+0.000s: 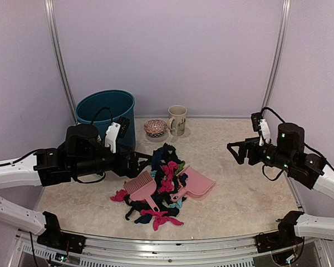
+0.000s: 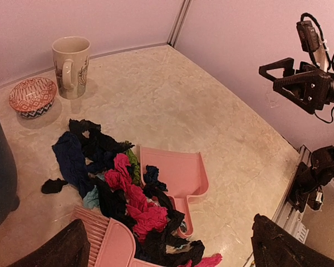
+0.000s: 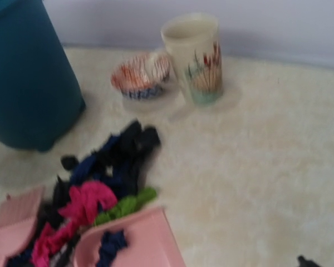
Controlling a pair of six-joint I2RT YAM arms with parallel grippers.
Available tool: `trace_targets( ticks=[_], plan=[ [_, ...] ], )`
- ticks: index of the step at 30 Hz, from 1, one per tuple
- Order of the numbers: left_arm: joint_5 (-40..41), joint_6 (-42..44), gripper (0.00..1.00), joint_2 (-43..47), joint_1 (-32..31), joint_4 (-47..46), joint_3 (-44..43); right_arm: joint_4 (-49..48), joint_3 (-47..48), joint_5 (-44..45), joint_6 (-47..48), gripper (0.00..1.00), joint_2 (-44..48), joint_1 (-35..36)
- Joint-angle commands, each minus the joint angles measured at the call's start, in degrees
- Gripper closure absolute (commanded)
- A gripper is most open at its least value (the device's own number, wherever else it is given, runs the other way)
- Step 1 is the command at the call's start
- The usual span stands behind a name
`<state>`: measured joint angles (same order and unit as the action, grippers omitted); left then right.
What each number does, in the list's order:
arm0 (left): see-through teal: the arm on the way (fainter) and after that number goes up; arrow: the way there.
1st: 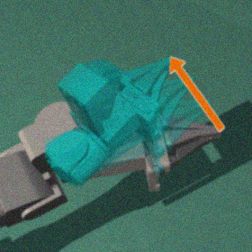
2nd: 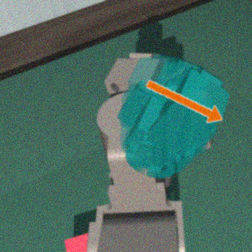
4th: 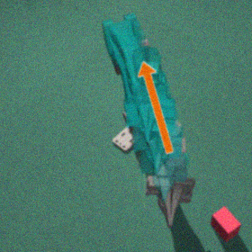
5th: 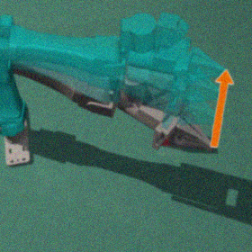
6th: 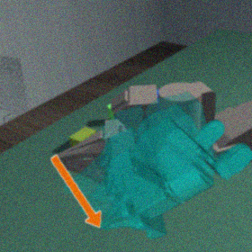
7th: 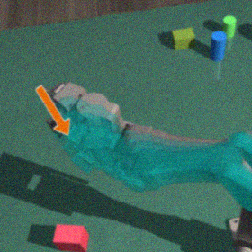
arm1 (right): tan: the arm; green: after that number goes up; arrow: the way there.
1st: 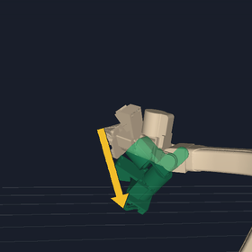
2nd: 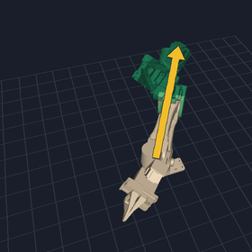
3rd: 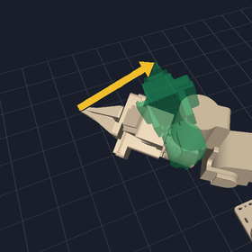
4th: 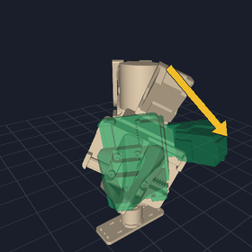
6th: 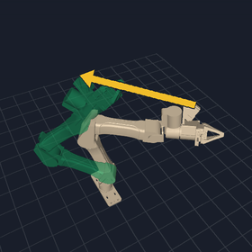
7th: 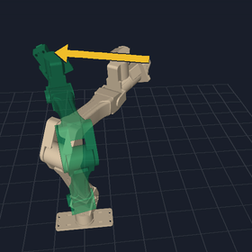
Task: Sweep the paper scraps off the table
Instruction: Pick up the broom from the center of the board.
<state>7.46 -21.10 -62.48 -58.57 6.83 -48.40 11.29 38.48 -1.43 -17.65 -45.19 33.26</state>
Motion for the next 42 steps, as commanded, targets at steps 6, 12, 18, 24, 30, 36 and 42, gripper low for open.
trace_targets(
  ticks=[6,12,18,24,30,36,42],
  plan=[
    [1.0,-1.9,0.01,0.7,-1.8,-1.9,0.5,4.5,-1.9,0.8,-6.3,0.04,-4.3,3.9],
    [2.7,-1.9,0.01,1.3,-2.1,-0.8,1.1,9.1,-0.4,1.6,-11.7,0.08,-9.8,7.8],
    [4.6,-1.4,0.01,1.9,-2.0,-0.2,1.3,12.1,2.9,4.0,-15.2,0.11,-15.9,14.6],
    [6.5,-1.0,0.01,2.8,-2.1,1.0,1.0,12.8,10.4,6.3,-12.4,0.12,-24.9,24.3],
    [10.9,-1.6,0.01,5.6,-2.0,4.3,0.5,12.6,19.7,1.3,-6.5,0.21,-35.1,28.4],
    [16.3,-1.5,0.01,9.6,-1.7,10.3,-2.4,11.4,27.0,0.3,-4.5,0.25,-42.6,29.9],
    [16.3,-0.3,0.01,10.6,0.0,19.7,-9.9,5.8,33.2,-4.7,-6.7,0.29,-50.3,29.9]
  ],
)
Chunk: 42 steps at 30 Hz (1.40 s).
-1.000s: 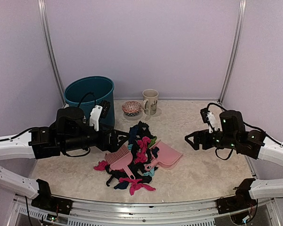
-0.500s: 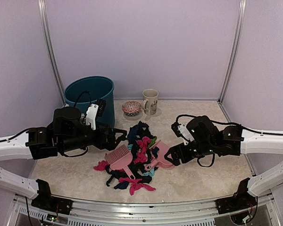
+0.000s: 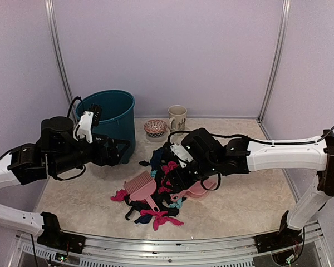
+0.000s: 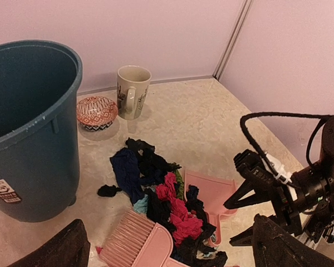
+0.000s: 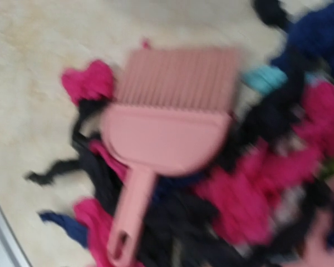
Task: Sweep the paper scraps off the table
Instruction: Pick up the broom from the center of the board.
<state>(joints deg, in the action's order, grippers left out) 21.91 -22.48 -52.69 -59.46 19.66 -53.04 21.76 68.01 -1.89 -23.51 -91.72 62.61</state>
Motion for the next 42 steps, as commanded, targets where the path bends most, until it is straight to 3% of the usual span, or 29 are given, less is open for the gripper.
trace_targets(
  ticks=[1,13,24,42],
  plan=[
    [1.9,1.1,0.01,0.8,1.0,8.3,-6.5,-5.2,4.6,-5.0,-1.6,0.29,-5.3,0.5],
    [2.6,3.5,0.01,-0.1,3.4,20.4,-11.2,-3.1,12.2,-8.2,-6.8,0.43,-17.2,2.4],
    [0.2,3.7,0.01,3.1,4.4,18.3,-7.7,1.8,15.4,-8.1,-5.6,0.59,-22.4,4.9],
    [-0.4,2.4,0.01,3.7,4.5,17.8,-5.4,6.0,17.3,-4.0,-4.3,0.56,-27.2,5.1]
  ],
)
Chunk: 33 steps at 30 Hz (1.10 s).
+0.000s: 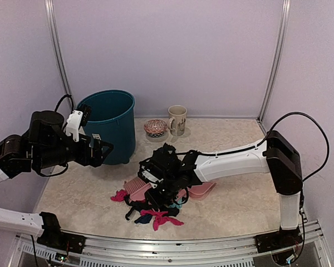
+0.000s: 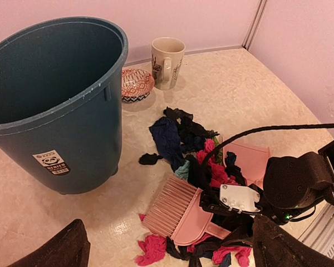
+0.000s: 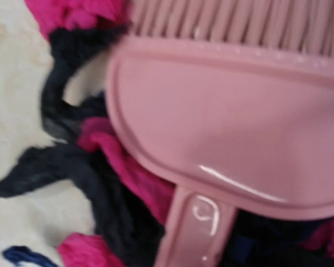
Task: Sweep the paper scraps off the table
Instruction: Pick up the broom from the center of the board.
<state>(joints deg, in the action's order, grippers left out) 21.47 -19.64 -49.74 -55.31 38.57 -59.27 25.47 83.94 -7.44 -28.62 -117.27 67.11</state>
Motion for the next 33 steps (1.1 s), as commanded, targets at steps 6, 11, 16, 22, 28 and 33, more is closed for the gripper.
trace_targets(
  ticks=[6,11,16,22,28,33],
  plan=[
    [0.2,-0.7,0.01,0.9,0.4,-1.1,1.0,3.6,2.2,3.2,1.2,0.55,-3.5,0.9],
    [0.2,-0.7,0.01,1.0,0.4,-1.1,1.0,4.6,3.4,5.1,1.4,0.68,-4.3,1.5],
    [0.5,-0.6,0.01,0.8,0.4,-1.4,1.2,4.4,2.8,6.8,0.9,0.82,-2.2,1.6],
    [0.2,-0.7,0.01,0.0,0.5,-2.7,1.3,2.4,0.7,9.5,-0.4,0.87,2.7,1.6],
    [-0.1,-1.1,0.01,-0.9,0.7,-4.1,1.4,-0.2,-1.9,13.9,-0.5,0.92,7.0,1.5],
    [-0.8,-1.2,0.01,-2.2,1.3,-5.9,1.4,-1.2,-3.9,17.6,0.2,0.92,9.7,1.5]
  ],
)
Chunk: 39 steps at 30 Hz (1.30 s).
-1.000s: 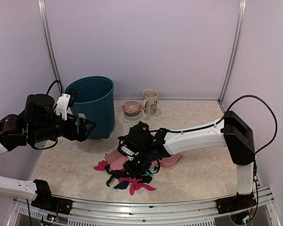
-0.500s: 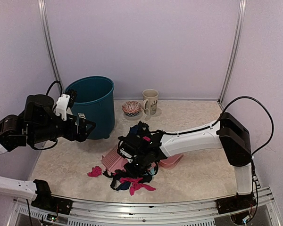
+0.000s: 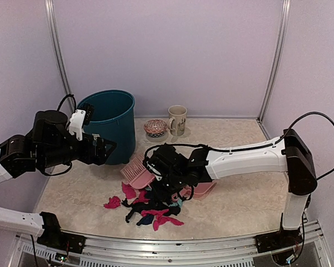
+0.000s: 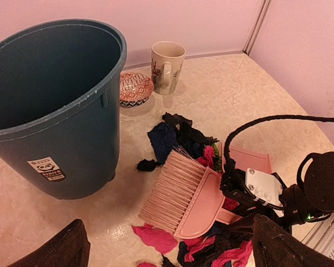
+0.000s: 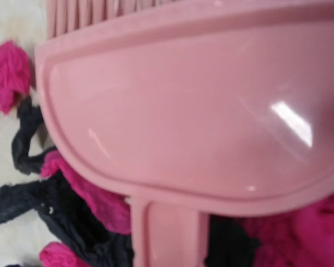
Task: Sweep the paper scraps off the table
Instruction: Pick up the broom from the center of the board, then pass from the right arm to the left
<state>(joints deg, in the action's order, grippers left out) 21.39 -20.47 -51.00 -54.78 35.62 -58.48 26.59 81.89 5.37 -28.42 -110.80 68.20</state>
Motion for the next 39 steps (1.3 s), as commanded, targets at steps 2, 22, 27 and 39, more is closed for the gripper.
trace_targets(
  ticks=[2,22,27,39],
  plan=[
    [-1.3,-0.4,0.01,-1.7,1.1,-3.5,0.6,-2.7,-3.1,6.0,0.5,0.93,4.2,0.3],
    [-14.5,-2.9,0.01,-12.8,2.5,-10.5,1.1,-18.2,-25.1,-0.7,18.6,0.93,23.3,-2.2],
    [-23.2,-1.5,0.01,-13.1,2.6,-14.4,3.0,-18.5,-28.1,-4.7,21.3,0.94,28.5,-3.5],
    [-39.9,-3.4,0.01,-15.1,3.0,-25.2,6.1,-15.3,-29.4,-12.7,24.7,0.92,39.1,-4.0]
  ],
)
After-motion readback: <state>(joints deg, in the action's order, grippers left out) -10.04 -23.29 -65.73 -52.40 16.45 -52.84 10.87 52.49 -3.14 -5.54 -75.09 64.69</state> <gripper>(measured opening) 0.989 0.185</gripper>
